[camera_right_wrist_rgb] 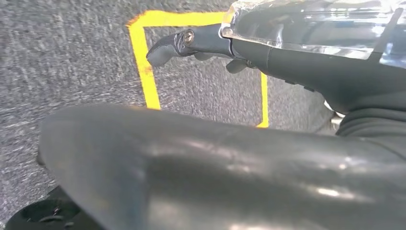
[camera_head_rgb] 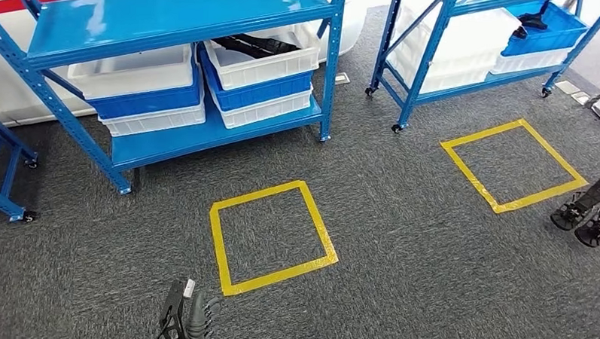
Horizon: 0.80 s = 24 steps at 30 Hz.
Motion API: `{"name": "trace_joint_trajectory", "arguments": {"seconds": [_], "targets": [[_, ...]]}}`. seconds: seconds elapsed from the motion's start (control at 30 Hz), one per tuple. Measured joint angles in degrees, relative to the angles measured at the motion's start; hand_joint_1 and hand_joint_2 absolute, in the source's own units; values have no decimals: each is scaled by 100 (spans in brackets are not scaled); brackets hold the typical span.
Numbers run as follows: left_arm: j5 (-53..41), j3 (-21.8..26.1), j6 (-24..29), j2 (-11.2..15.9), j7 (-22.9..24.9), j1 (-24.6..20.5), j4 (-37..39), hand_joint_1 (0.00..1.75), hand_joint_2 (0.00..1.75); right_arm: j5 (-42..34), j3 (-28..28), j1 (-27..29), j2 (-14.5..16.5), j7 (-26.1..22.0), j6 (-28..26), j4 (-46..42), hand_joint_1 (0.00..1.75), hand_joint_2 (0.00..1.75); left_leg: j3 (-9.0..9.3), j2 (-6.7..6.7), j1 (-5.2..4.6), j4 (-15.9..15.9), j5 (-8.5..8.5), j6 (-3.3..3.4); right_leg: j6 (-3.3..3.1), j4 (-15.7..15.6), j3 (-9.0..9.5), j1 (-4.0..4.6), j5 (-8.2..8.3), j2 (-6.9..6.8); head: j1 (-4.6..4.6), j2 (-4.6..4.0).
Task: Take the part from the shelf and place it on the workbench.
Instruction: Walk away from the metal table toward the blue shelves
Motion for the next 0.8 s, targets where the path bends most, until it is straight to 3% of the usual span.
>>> {"name": "trace_joint_trajectory", "arguments": {"seconds": [0.03,0.1,0.17,0.23,0.3,0.33,0.37,0.43,0.47,0.53,0.6,0.67,0.7,0.8], "targets": [[0,0,-1,-1,-2,-6,-1,0,0,3,0,-7,2,-3,-2,0,0,0,20,2,-25,-68,-4,21,23,-5,8,9,-9,-56,2,0],[0,1,-1,5,-2,2,0,0,0,6,0,-29,7,-7,-4,-1,0,0,26,-139,-17,-115,38,66,72,-2,20,12,-28,-115,-2,0],[0,-1,-2,5,-1,-2,0,0,0,8,0,-32,5,-11,-9,-2,0,0,64,-262,27,-197,106,127,107,197,-48,-3,-149,160,8,1],[7,-5,-8,-15,-1,-18,-1,0,0,3,-2,-11,0,-33,-25,-2,0,0,71,-374,55,-233,147,166,98,819,-332,-43,-440,527,35,1],[35,-8,-26,-34,-1,-7,1,0,0,-4,-8,7,-9,-73,-58,-2,0,0,59,-486,61,-231,149,172,121,1507,-687,-78,-675,629,51,0],[57,-7,-39,-37,-2,3,1,0,0,-6,-13,14,-18,-87,-75,-2,0,0,60,-538,66,-228,143,164,170,1621,-763,-97,-670,639,51,0],[80,-6,-53,-38,-2,11,2,0,0,-7,-19,16,-30,-95,-86,-2,0,0,65,-585,77,-223,133,149,241,1483,-720,-123,-559,640,51,0],[112,-3,-82,-39,-3,15,2,0,0,-3,-30,18,-49,-97,-94,-1,0,0,75,-662,100,-184,94,81,390,699,-390,-191,-203,658,60,0],[121,-3,-93,-38,-4,15,2,0,0,1,-33,16,-49,-97,-95,1,0,0,71,-687,99,-151,61,32,404,348,-241,-202,-74,677,71,0],[128,-1,-108,-35,-9,17,2,0,0,8,-37,6,-42,-97,-97,4,0,0,59,-711,77,-111,9,-47,326,76,-120,-188,-9,706,79,0],[132,1,-113,-28,-13,21,1,0,0,9,-38,-3,-42,-97,-97,4,0,0,60,-714,94,-109,-9,-81,213,78,-91,-180,-12,704,68,0],[135,1,-114,-20,-16,21,1,0,0,10,-39,-3,-39,-97,-100,4,0,0,-9,-613,125,65,-97,-113,136,70,-46,-188,-19,692,59,0],[138,1,-115,-18,-18,19,0,0,0,10,-39,-2,-38,-97,-102,4,0,0,-131,-542,134,317,-217,-134,99,66,-20,-184,-32,681,52,0],[142,0,-117,-18,-22,29,1,0,0,19,-43,5,-39,-97,-106,4,0,0,-769,-417,134,1415,-598,-161,3,67,56,-128,-109,641,39,0]]}}
